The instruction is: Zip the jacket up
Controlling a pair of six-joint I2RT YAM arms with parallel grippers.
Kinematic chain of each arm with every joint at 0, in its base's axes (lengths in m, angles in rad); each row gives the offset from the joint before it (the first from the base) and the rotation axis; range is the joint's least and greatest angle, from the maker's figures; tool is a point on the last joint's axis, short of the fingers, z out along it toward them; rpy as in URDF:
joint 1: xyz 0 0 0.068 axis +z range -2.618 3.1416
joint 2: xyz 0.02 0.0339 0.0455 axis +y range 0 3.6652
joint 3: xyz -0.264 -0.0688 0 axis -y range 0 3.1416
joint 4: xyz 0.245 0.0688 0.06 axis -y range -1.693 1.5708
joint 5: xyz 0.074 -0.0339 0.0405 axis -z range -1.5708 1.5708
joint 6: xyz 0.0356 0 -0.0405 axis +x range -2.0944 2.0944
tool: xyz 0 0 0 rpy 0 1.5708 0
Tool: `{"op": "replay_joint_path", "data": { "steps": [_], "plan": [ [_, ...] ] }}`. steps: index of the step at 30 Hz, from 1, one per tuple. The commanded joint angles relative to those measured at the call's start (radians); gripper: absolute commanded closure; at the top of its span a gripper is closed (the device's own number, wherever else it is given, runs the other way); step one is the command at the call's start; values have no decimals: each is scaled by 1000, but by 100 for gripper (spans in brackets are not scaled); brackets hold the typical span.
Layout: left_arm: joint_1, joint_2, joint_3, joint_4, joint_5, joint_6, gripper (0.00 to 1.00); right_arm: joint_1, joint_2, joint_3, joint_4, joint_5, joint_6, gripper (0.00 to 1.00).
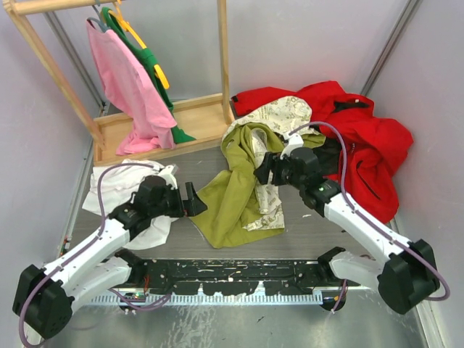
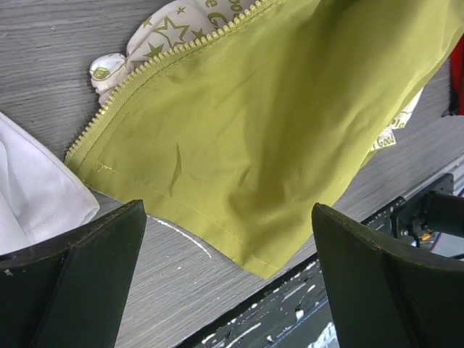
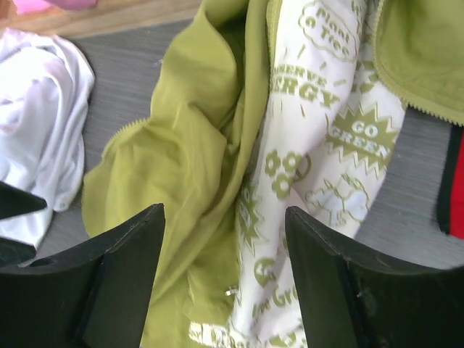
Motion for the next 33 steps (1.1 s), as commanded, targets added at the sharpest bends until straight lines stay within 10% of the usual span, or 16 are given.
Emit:
{"op": "replay_joint_path", "data": {
  "steps": [1, 17, 27, 33],
  "plan": [
    [-57, 19, 73, 25, -95, 32, 2, 34, -74, -44, -129, 54, -74, 28],
    [-281, 150, 172, 59, -221, -6, 2, 89, 85, -180, 96, 114, -28, 36],
    [-280, 145, 227, -63, -285, -1, 2, 89, 19, -248, 209, 106, -20, 98],
    [-280, 88, 241, -82, -302, 30, 2, 70, -87, -287, 315, 3, -2, 99]
  ]
}}
